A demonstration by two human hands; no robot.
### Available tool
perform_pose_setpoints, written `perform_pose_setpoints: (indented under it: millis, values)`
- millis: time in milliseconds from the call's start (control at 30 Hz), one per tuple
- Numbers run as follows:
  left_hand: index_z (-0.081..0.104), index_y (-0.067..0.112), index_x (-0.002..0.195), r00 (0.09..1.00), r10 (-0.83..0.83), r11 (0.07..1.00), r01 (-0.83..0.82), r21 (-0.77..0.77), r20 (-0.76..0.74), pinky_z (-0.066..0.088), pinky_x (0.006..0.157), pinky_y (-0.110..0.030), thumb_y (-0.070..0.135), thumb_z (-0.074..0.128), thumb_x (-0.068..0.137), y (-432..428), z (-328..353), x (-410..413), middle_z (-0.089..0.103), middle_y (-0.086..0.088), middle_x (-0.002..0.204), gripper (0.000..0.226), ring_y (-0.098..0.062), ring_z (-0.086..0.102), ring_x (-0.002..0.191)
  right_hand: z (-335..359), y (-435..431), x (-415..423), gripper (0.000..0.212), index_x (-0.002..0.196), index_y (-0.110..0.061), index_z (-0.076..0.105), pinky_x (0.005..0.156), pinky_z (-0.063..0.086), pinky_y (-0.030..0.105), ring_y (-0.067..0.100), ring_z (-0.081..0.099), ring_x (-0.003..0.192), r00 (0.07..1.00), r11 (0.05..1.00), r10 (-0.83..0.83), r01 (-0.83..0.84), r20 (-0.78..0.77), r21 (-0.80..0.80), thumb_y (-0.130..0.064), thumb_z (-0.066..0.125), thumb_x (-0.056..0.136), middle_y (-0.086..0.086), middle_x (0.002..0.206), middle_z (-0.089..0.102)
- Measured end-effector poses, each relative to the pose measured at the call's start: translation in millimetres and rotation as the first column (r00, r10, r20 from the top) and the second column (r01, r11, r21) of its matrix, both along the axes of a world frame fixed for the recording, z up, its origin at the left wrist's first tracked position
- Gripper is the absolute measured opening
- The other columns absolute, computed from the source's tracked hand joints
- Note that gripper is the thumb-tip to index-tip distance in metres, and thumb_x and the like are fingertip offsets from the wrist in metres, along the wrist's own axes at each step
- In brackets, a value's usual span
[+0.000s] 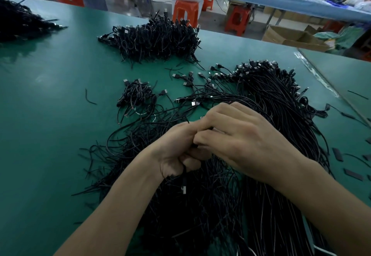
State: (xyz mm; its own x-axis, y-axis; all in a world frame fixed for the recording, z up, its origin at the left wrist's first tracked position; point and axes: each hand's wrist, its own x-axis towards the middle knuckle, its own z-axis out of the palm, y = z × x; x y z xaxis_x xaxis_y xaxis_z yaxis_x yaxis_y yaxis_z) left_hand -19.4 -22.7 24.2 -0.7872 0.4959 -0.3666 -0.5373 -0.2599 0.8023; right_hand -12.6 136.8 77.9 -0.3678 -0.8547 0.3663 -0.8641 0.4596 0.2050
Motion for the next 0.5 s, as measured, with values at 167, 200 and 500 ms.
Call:
perform_pose_setpoints:
  millis: [167,200,500]
  values:
    - [0.052,0.021,0.063,0.999,0.037,0.999,-0.038,0.035,0.039,0.017,0.030,-0.009,0.041,0.049,0.102,-2.6,-3.2,-3.7,0.036,0.007,0.052,0.044,0.000,0.022,0.036,1.2,3.4,-0.7,0.012,0.096,-0.003,0.072,0.064,0.056,0.045,0.029,0.064,0.097,0.993,0.999,-0.045,0.041,0.111,0.033,0.000,0.074,0.084,0.009,0.101,0.068]
    - [0.052,0.021,0.064,0.998,0.036,0.998,-0.038,0.043,0.045,0.017,0.030,-0.009,0.042,0.050,0.101,-2.6,-3.5,-3.9,0.036,0.008,0.052,0.043,0.000,0.023,0.036,2.1,4.5,-1.6,0.013,0.097,-0.003,0.072,0.062,0.056,0.045,0.029,0.064,0.098,0.992,0.998,-0.048,0.043,0.116,0.051,0.002,0.073,0.084,0.009,0.102,0.068]
    - [0.061,0.021,0.062,0.992,0.118,0.993,-0.118,-0.003,0.048,0.015,0.037,-0.015,0.020,0.046,0.103,5.4,-3.5,0.0,0.035,0.004,0.053,0.043,-0.003,0.029,0.038,1.0,-3.8,1.5,0.022,0.079,-0.006,0.071,0.057,0.053,0.039,0.026,0.069,0.088,0.992,0.997,0.076,-0.073,-0.099,0.029,0.005,0.058,0.093,0.007,0.087,0.070]
